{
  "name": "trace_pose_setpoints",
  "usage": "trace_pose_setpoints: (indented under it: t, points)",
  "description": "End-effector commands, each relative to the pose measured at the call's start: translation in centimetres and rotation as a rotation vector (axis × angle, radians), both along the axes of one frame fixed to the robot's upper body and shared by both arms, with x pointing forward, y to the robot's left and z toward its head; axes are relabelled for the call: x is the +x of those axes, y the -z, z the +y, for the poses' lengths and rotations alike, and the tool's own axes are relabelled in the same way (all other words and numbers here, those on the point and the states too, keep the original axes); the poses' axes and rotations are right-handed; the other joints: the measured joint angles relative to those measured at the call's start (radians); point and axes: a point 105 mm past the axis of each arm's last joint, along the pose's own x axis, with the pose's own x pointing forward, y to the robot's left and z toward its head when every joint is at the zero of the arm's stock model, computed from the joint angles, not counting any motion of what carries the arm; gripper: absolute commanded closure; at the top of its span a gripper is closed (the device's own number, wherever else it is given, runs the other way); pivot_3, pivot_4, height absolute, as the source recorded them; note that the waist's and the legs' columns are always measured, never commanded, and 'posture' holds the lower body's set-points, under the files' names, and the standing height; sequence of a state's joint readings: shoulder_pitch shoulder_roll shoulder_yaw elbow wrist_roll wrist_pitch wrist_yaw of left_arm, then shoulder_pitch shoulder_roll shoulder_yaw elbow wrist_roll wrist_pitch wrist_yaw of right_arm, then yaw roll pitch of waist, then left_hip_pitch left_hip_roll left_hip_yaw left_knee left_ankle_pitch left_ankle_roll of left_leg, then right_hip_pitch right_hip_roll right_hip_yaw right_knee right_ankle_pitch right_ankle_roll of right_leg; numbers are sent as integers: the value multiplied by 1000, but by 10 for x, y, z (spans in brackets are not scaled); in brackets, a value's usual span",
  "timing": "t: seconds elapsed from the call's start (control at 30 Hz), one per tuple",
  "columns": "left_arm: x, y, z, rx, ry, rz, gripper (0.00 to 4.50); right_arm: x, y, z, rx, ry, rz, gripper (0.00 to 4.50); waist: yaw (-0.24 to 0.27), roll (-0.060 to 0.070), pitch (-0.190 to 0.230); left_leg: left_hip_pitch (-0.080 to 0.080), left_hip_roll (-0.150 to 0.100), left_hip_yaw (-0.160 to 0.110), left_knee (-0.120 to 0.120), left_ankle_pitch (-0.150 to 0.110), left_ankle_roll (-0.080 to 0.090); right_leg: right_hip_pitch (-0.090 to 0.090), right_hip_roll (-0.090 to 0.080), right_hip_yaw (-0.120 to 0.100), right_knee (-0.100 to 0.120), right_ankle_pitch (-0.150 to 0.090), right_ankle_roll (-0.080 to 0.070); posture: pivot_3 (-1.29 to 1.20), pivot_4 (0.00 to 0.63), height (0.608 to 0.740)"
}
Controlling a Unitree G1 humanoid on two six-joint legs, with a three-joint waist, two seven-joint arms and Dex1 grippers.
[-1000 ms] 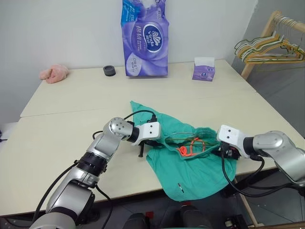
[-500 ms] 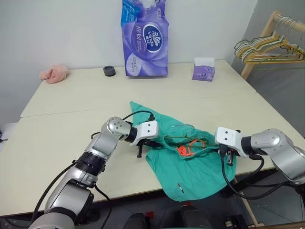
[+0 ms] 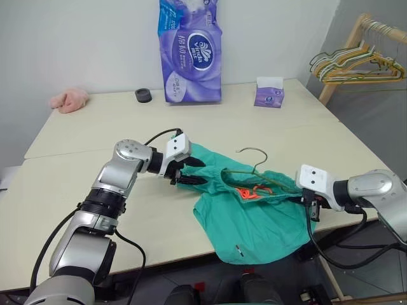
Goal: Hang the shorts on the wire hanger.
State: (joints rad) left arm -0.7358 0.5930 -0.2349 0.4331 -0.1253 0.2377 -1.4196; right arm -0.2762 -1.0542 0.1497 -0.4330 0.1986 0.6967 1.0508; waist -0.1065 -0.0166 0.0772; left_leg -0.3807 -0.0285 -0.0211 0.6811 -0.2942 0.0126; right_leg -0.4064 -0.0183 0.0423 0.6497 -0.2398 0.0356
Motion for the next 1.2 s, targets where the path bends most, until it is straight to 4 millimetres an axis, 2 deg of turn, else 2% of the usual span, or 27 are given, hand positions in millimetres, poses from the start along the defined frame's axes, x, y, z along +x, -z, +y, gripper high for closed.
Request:
trace_pose_setpoints:
  t: [0.03, 0.1, 0.2, 0.23, 0.3, 0.53, 0.57, 0.93, 1.2]
  points:
    - [-2, -3, -5, 33, 70, -24, 1592, -1, -15, 0, 13, -9, -34, 4500, 0, 0, 0, 0, 0, 0, 0, 0, 0, 0, 0, 0, 0, 0, 0, -205, 48, 740]
    - [-3, 3, -7, 48, 83, -26, 1592, -1, -16, 1, 19, -5, -35, 4500, 0, 0, 0, 0, 0, 0, 0, 0, 0, 0, 0, 0, 0, 0, 0, -214, 46, 740]
    - [8, 10, -12, 46, 32, -59, 1592, -1, -17, 2, 26, -2, -37, 4500, 0, 1, 0, 0, 0, 0, 0, 0, 0, 0, 0, 0, 0, 0, 0, -217, 46, 740]
    - [14, 10, -15, 30, 7, -74, 1771, -2, -17, 2, 27, -3, -36, 4500, 1, 0, 0, 0, 0, 0, 0, 0, 0, 0, 0, 0, 0, 0, 0, -217, 46, 740]
    - [25, 11, -17, 27, -34, -115, 2176, -4, -16, 3, 29, -3, -29, 4500, 1, 0, -1, 0, 0, 0, 0, 0, 0, 0, 0, 0, 0, 0, 0, -217, 46, 740]
    - [45, 0, -7, 6, -121, -183, 4300, -10, -13, -5, 10, 9, -8, 4500, -5, 0, -1, -1, 0, 0, 0, 0, 0, 0, 0, 0, 0, 0, 0, -227, 48, 740]
    - [45, -1, -7, 3, -124, -183, 4471, -11, -13, -6, 8, 10, -4, 4500, -5, 0, -1, -1, 0, 0, 0, 0, 0, 0, 0, 0, 0, 0, 0, -227, 48, 740]
    - [45, 3, -1, 27, -128, -186, 4471, -20, -5, -18, -36, 17, 44, 4500, -5, 0, -1, -1, 0, 0, 0, 0, 0, 0, 0, 0, 0, 0, 0, -221, 49, 740]
    - [40, 9, -3, 29, -117, -174, 4471, -22, -10, -18, -8, 33, 43, 4500, -5, 0, -1, -1, 0, 0, 0, 0, 0, 0, 0, 0, 0, 0, 0, -217, 53, 740]
